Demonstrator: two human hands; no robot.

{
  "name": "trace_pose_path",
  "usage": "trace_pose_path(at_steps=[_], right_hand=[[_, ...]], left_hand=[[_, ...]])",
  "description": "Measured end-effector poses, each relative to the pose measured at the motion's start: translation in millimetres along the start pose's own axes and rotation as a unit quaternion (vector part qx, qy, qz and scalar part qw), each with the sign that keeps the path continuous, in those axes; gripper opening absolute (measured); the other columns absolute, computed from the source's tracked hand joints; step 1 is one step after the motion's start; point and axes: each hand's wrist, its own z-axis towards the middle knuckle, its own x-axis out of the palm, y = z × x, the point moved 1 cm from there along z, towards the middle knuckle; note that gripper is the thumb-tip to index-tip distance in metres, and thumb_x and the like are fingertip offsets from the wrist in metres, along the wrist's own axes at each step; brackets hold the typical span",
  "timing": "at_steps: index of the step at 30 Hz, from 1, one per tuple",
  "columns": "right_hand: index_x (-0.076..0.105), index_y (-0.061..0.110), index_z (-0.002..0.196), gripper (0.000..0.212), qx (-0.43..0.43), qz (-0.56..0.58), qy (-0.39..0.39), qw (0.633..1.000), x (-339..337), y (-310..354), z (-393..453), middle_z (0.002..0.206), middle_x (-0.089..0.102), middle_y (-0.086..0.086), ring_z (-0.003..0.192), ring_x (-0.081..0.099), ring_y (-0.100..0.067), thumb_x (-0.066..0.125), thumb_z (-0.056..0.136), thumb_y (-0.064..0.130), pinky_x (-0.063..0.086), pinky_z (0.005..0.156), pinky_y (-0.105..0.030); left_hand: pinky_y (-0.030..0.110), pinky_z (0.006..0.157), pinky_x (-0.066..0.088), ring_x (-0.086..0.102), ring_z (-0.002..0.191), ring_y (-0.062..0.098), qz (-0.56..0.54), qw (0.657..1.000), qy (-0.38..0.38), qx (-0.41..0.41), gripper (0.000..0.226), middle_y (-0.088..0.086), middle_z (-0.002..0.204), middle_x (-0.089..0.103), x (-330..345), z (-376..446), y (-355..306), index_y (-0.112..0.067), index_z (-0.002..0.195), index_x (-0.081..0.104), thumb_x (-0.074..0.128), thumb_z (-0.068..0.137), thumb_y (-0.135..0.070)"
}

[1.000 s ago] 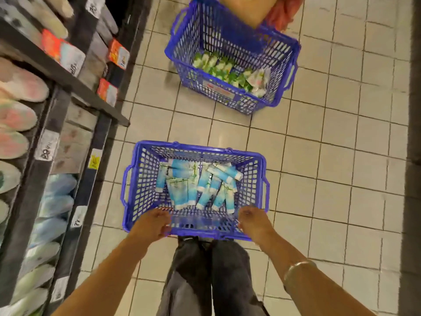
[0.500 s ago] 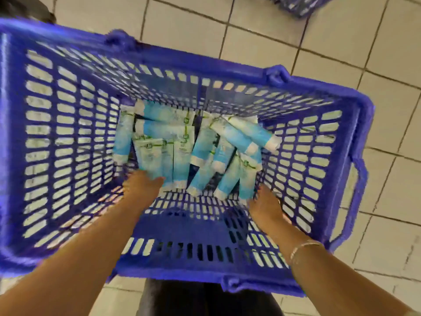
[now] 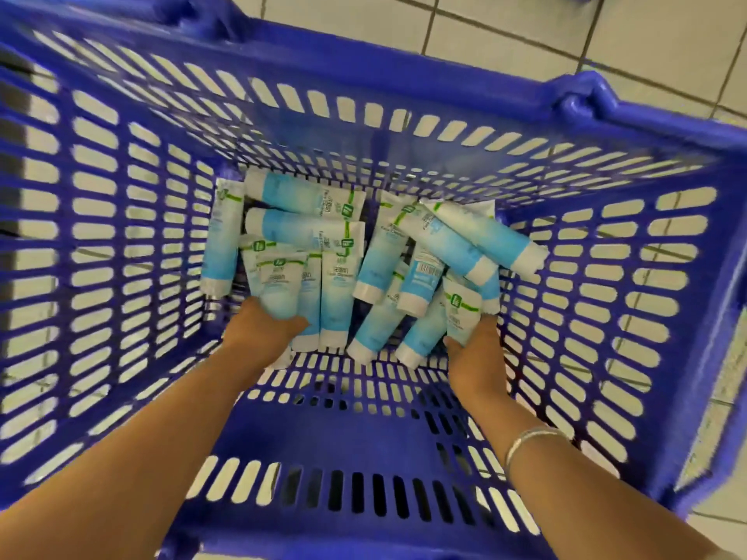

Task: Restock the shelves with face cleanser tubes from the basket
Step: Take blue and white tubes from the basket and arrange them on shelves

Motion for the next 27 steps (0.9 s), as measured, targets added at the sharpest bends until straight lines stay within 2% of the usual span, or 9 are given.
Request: trace_pose_path(at_steps=[2,5,7,10,15,18,22,25,27], right_hand=[[0.04,0.01,0.127,0.042,-0.032,-0.022,0.0,0.999,-4,8,-12,0.125,0.053,-0.011,0.116,0.052,-0.027,0.057,0.088,0.006,0.044,0.099,-0.044],[0.043,0.011,0.121,0.038,-0.065,-0.027,0.029,0.997,-18,28,-34,0.115,0.054,-0.005,0.107,0.053,-0.022,0.06,0.087,0.01,0.046,0.09,-0.036],[0.042,0.012,0.12,0.038,-0.077,-0.034,0.052,0.995,-30,47,-53,0.108,0.052,-0.001,0.102,0.054,-0.02,0.061,0.088,0.014,0.045,0.083,-0.03],[0.04,0.013,0.123,0.039,-0.088,-0.024,0.087,0.992,-54,86,-92,0.102,0.051,0.004,0.096,0.055,-0.016,0.059,0.089,0.017,0.044,0.078,-0.027],[0.044,0.006,0.123,0.036,-0.105,0.019,0.158,0.982,-102,168,-179,0.109,0.058,-0.007,0.098,0.057,-0.022,0.055,0.092,0.02,0.048,0.083,-0.035],[0.049,0.01,0.117,0.028,-0.121,0.071,0.172,0.975,-140,221,-241,0.106,0.059,-0.005,0.096,0.058,-0.022,0.055,0.093,0.021,0.047,0.081,-0.035],[0.055,0.027,0.103,0.011,-0.146,0.153,0.178,0.961,-186,273,-317,0.101,0.062,0.005,0.096,0.06,-0.017,0.054,0.093,0.023,0.048,0.082,-0.031],[0.056,0.02,0.118,0.027,-0.173,0.171,0.18,0.953,-209,309,-371,0.112,0.063,-0.003,0.103,0.061,-0.022,0.054,0.092,0.027,0.05,0.075,-0.03],[0.058,0.024,0.109,0.02,-0.215,0.161,0.184,0.945,-221,325,-404,0.109,0.064,-0.004,0.097,0.062,-0.02,0.056,0.09,0.03,0.05,0.074,-0.03]], left_hand=[[0.033,0.073,0.046,0.059,0.084,0.023,-0.003,0.999,0.032,0.025,0.049,0.011,0.105,0.062,-10,-9,-3,-0.007,0.116,0.051,0.073,0.074,-0.018],[0.035,0.071,0.048,0.057,0.071,0.017,-0.058,0.995,0.044,0.063,0.023,0.003,0.083,0.06,-26,-38,-9,-0.018,0.088,0.053,0.069,0.076,-0.008],[0.04,0.072,0.051,0.058,0.071,0.022,-0.099,0.991,0.041,0.079,0.023,0.001,0.079,0.059,-40,-64,-13,-0.016,0.092,0.052,0.069,0.078,-0.008],[0.033,0.057,0.049,0.056,0.058,0.018,-0.18,0.979,0.054,0.083,0.033,0.003,0.077,0.059,-72,-111,-23,-0.01,0.107,0.049,0.067,0.08,-0.006],[0.025,0.037,0.042,0.051,0.037,0.017,-0.271,0.95,0.104,0.117,0.023,0.01,0.063,0.056,-146,-206,-47,-0.005,0.094,0.049,0.065,0.08,0.003],[0.024,0.041,0.047,0.057,0.05,0.022,-0.307,0.932,0.091,0.169,0.021,0.013,0.068,0.063,-198,-273,-59,-0.007,0.097,0.057,0.068,0.08,-0.004],[0.018,0.054,0.053,0.065,0.057,0.005,-0.358,0.91,0.006,0.209,0.008,-0.01,0.063,0.069,-261,-353,-59,-0.022,0.089,0.062,0.067,0.083,-0.023],[0.037,0.071,0.052,0.065,0.075,0.023,-0.425,0.884,-0.005,0.197,0.035,0.004,0.083,0.069,-300,-408,-50,-0.013,0.105,0.06,0.066,0.081,-0.039],[0.035,0.064,0.048,0.06,0.071,0.025,-0.477,0.857,-0.009,0.194,0.039,0.008,0.082,0.064,-319,-444,-41,-0.011,0.106,0.057,0.059,0.081,-0.041]])
